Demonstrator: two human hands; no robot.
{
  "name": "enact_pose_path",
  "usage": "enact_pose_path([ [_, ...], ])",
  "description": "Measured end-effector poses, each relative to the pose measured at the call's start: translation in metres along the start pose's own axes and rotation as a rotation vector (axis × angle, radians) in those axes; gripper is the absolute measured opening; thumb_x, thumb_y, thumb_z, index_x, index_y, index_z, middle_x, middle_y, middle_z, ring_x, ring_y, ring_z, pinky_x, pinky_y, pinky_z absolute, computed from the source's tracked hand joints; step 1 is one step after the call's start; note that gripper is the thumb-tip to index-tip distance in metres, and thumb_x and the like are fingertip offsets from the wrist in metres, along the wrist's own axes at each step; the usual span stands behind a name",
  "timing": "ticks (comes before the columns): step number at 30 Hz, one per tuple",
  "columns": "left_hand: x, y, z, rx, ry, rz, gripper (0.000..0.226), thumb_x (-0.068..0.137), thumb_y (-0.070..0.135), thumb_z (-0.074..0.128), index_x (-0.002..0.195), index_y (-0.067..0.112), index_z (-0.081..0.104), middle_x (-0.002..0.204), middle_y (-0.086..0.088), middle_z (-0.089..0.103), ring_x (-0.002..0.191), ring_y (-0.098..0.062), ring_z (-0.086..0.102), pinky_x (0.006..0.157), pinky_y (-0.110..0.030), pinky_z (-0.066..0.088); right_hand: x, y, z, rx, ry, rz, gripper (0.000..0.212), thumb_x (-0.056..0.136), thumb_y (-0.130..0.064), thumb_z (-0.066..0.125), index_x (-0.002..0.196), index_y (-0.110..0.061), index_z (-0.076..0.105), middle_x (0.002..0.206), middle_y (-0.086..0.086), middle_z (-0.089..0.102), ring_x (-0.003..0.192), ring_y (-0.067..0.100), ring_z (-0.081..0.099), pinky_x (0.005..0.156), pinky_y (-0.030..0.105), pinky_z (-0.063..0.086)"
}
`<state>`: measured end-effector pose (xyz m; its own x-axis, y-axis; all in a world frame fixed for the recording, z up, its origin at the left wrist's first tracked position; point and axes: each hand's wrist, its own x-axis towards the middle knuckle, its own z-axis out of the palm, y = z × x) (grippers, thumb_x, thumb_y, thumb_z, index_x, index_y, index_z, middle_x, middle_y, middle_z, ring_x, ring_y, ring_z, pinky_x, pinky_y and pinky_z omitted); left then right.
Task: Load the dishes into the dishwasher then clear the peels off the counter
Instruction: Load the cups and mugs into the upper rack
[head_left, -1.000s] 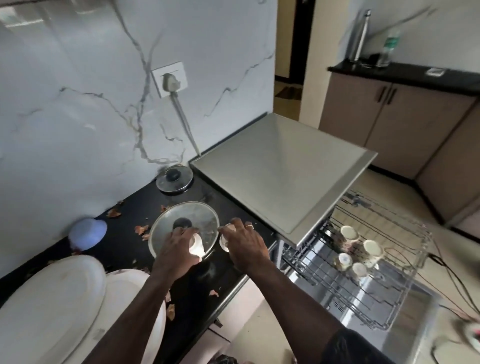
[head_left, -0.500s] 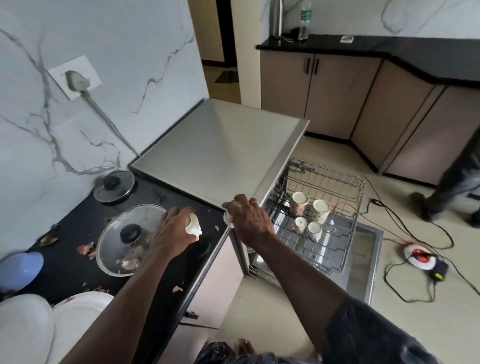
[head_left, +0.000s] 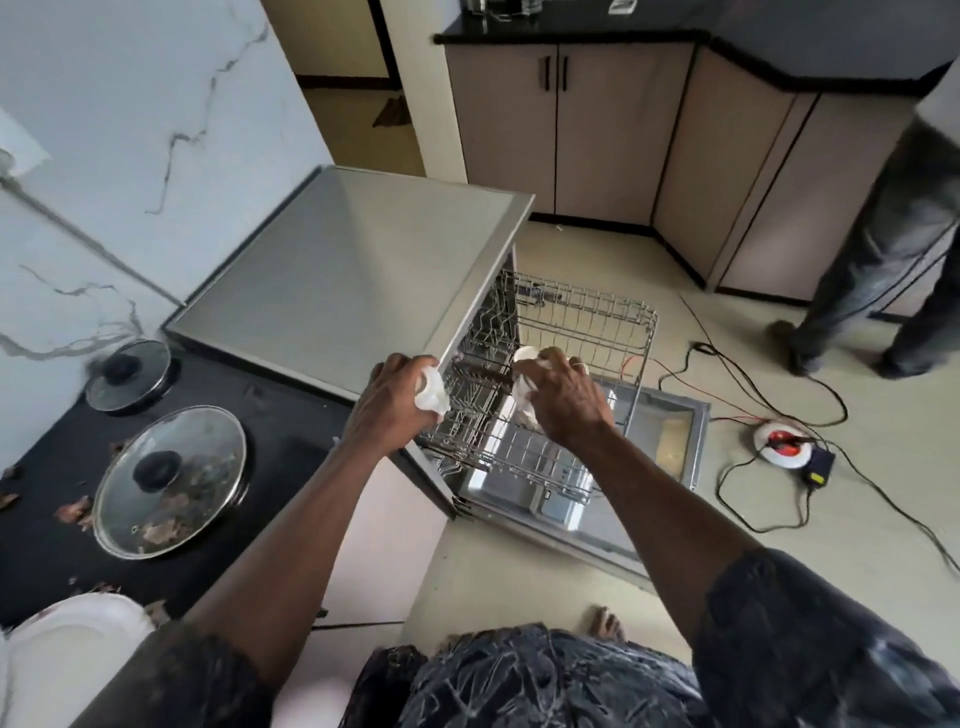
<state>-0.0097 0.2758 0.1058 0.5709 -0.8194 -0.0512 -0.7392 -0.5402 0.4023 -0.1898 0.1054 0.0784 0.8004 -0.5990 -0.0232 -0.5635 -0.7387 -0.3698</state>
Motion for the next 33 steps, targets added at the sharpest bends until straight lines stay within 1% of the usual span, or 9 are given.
enact_pose_path([
  [8,0.037,0.058,0.052,0.026,-0.081,0.075,0.083,0.07,0.012,0.088,0.141,0.017,0.046,0.13,-0.011,0.052,0.117,-0.025,0.05,0.096,-0.035,0.045,-0.002,0.079,0.013,0.068,-0.01,0.139,0.05,0.099,-0.019,0.059,0.145,-0.034,0.048,0.146,0.01,0.044,0.12,0.032,0.049,0.092,0.04,0.052],
  [12,0.054,0.061,0.084,0.025,-0.12,0.057,0.073,0.072,0.011,0.085,0.135,0.01,0.047,0.129,-0.012,0.053,0.117,-0.026,0.05,0.093,-0.034,0.044,0.006,0.092,0.033,0.121,-0.032,0.177,0.055,0.098,-0.019,0.06,0.149,-0.032,0.044,0.148,0.013,0.044,0.122,0.035,0.048,0.097,0.045,0.049],
  [14,0.065,0.055,0.102,-0.015,-0.142,0.011,0.074,0.072,0.008,0.085,0.135,0.01,0.047,0.128,-0.012,0.054,0.115,-0.025,0.052,0.089,-0.033,0.045,0.014,0.094,0.046,0.151,-0.05,0.204,0.059,0.098,-0.019,0.06,0.151,-0.033,0.04,0.15,0.012,0.042,0.123,0.035,0.048,0.097,0.045,0.049],
  [17,0.086,0.035,0.135,-0.056,-0.114,-0.068,0.078,0.07,0.008,0.087,0.136,0.013,0.047,0.128,-0.012,0.052,0.114,-0.025,0.051,0.095,-0.044,0.054,0.033,0.093,0.071,0.183,-0.064,0.223,0.061,0.097,-0.018,0.06,0.153,-0.028,0.037,0.15,0.011,0.044,0.124,0.034,0.049,0.094,0.045,0.049],
  [19,0.1,0.016,0.159,-0.082,-0.086,-0.126,0.076,0.073,0.012,0.086,0.138,0.016,0.047,0.129,-0.013,0.051,0.114,-0.025,0.051,0.093,-0.046,0.054,0.049,0.089,0.09,0.217,-0.078,0.238,0.062,0.095,-0.015,0.059,0.152,-0.025,0.036,0.151,0.01,0.043,0.123,0.036,0.05,0.093,0.046,0.049],
  [23,0.133,-0.019,0.199,-0.147,-0.011,-0.234,0.063,0.087,0.028,0.077,0.14,0.014,0.046,0.116,-0.009,0.061,0.102,-0.024,0.059,0.075,-0.036,0.055,0.086,0.083,0.135,0.272,-0.079,0.259,0.065,0.093,-0.012,0.061,0.152,-0.02,0.035,0.154,0.009,0.041,0.125,0.037,0.051,0.095,0.05,0.051],
  [28,0.171,-0.037,0.222,-0.191,0.24,-0.456,0.067,0.078,0.012,0.081,0.139,0.008,0.053,0.128,-0.013,0.062,0.114,-0.027,0.054,0.089,-0.033,0.045,0.134,0.08,0.183,0.297,-0.103,0.243,0.073,0.093,-0.016,0.064,0.157,-0.017,0.028,0.158,0.01,0.036,0.137,0.035,0.043,0.108,0.055,0.044],
  [30,0.183,-0.044,0.23,-0.233,0.242,-0.5,0.065,0.081,0.01,0.08,0.14,0.005,0.053,0.132,-0.016,0.061,0.118,-0.03,0.056,0.095,-0.035,0.047,0.151,0.081,0.201,0.28,-0.101,0.239,0.071,0.094,-0.017,0.063,0.156,-0.018,0.029,0.158,0.011,0.036,0.137,0.037,0.042,0.106,0.054,0.047],
  [33,0.198,-0.059,0.241,-0.248,0.175,-0.528,0.064,0.087,0.009,0.075,0.145,0.007,0.048,0.139,-0.014,0.057,0.124,-0.028,0.052,0.093,-0.021,0.035,0.169,0.079,0.223,0.243,-0.122,0.194,0.069,0.095,-0.018,0.064,0.155,-0.019,0.03,0.153,0.01,0.04,0.129,0.037,0.046,0.098,0.048,0.051],
])
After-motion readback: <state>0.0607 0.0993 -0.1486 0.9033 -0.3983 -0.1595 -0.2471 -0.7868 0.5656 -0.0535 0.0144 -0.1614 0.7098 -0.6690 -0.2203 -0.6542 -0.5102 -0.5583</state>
